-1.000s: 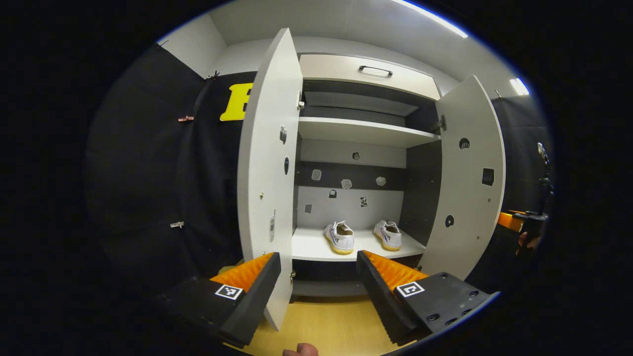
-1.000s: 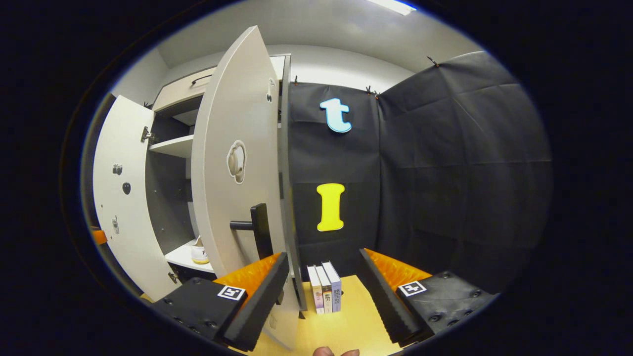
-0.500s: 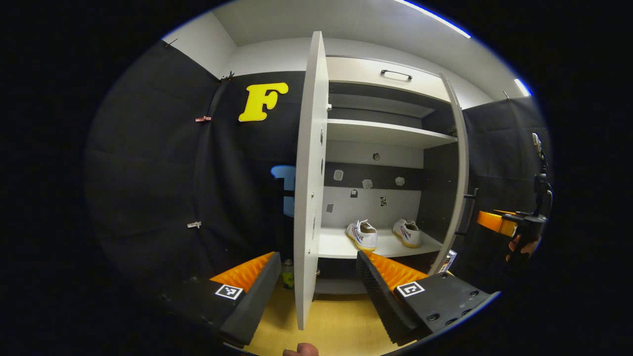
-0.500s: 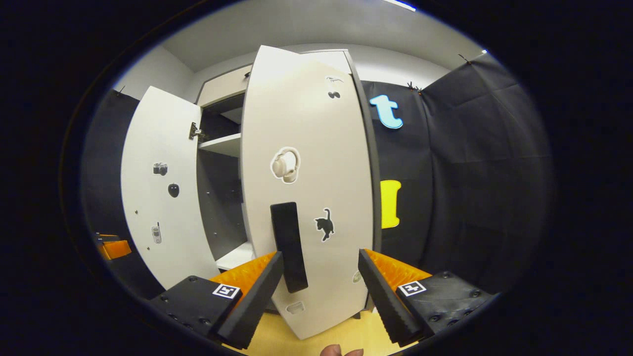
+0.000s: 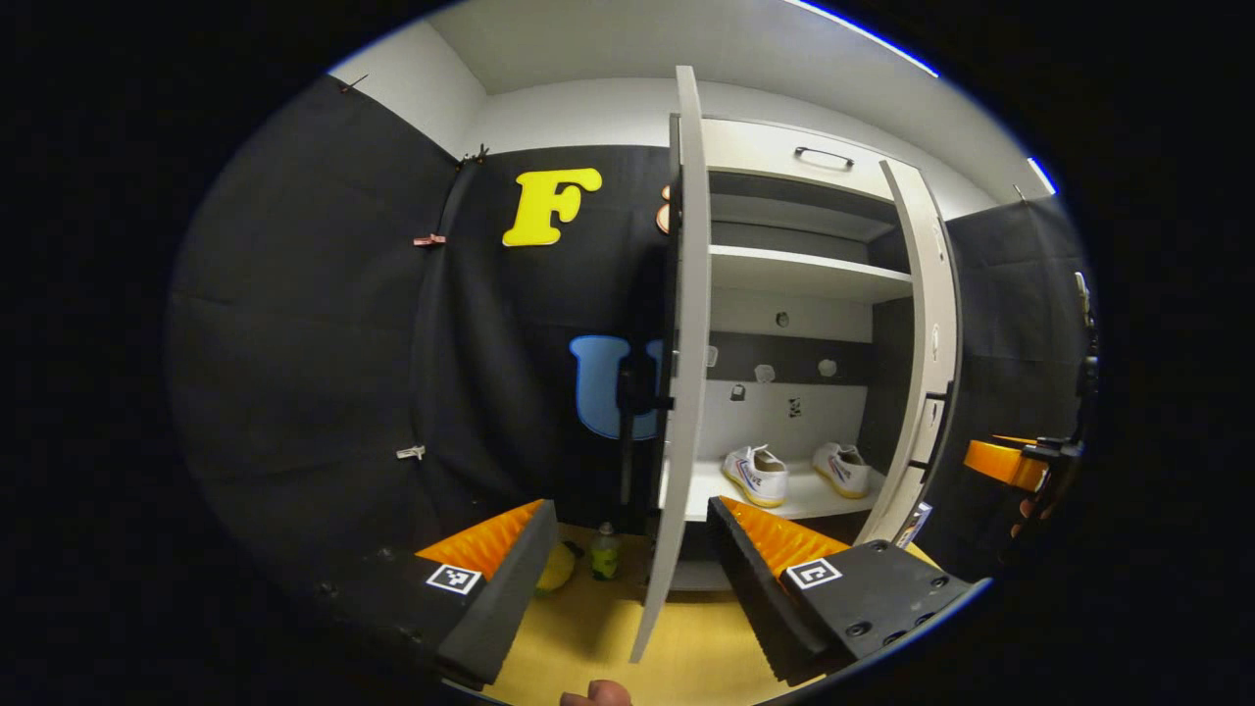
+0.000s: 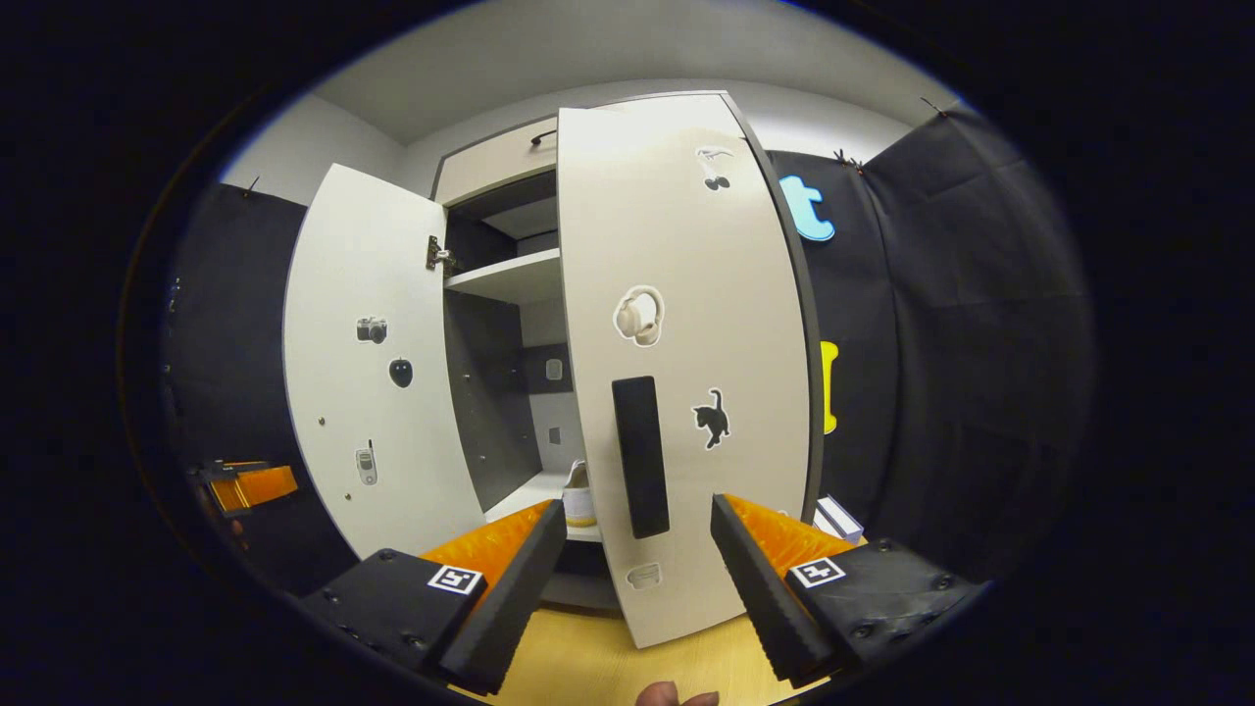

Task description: Grab one shoe with the right hand and put it into the shoe cabinet, grab the other shoe with the left hand and put it into the shoe cabinet; then close the right door with the right hand and the left door with the left hand.

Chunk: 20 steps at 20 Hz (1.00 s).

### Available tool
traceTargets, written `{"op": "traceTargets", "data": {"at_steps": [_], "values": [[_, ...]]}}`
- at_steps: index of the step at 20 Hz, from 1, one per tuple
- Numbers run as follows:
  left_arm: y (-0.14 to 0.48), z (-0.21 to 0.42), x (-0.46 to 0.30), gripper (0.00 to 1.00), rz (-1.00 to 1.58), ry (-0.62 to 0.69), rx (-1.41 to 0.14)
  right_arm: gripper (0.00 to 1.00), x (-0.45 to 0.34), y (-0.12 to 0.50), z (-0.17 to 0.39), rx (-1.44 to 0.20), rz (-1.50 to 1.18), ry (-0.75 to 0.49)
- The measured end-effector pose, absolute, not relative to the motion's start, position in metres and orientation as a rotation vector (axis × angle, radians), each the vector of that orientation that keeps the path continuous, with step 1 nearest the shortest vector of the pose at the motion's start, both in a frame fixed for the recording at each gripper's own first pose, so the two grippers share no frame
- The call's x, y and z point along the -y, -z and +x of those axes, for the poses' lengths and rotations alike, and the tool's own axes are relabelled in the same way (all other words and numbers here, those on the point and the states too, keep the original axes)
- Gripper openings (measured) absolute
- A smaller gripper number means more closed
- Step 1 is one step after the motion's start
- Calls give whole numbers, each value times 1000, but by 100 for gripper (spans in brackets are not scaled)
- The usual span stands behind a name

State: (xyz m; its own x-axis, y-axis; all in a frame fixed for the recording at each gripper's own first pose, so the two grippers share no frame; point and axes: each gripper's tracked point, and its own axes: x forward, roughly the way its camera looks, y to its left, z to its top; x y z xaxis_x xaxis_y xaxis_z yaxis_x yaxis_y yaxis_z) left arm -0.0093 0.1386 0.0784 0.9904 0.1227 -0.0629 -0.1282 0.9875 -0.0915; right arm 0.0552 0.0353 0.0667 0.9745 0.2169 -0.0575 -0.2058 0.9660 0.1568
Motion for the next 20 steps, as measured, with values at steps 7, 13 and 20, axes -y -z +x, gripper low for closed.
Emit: {"op": "traceTargets", "data": {"at_steps": [7,13,20], "values": [[-85,16,-190,96,-69,-209,-38,98,-31,-65,58,-71,148,-201],[-75,48,-192,93,-29,-208,-49,98,-20,-67,69,-66,141,-173],[-76,45,-171,94,-32,-206,-36,98,-13,-68,74,-67,159,-170]]}}
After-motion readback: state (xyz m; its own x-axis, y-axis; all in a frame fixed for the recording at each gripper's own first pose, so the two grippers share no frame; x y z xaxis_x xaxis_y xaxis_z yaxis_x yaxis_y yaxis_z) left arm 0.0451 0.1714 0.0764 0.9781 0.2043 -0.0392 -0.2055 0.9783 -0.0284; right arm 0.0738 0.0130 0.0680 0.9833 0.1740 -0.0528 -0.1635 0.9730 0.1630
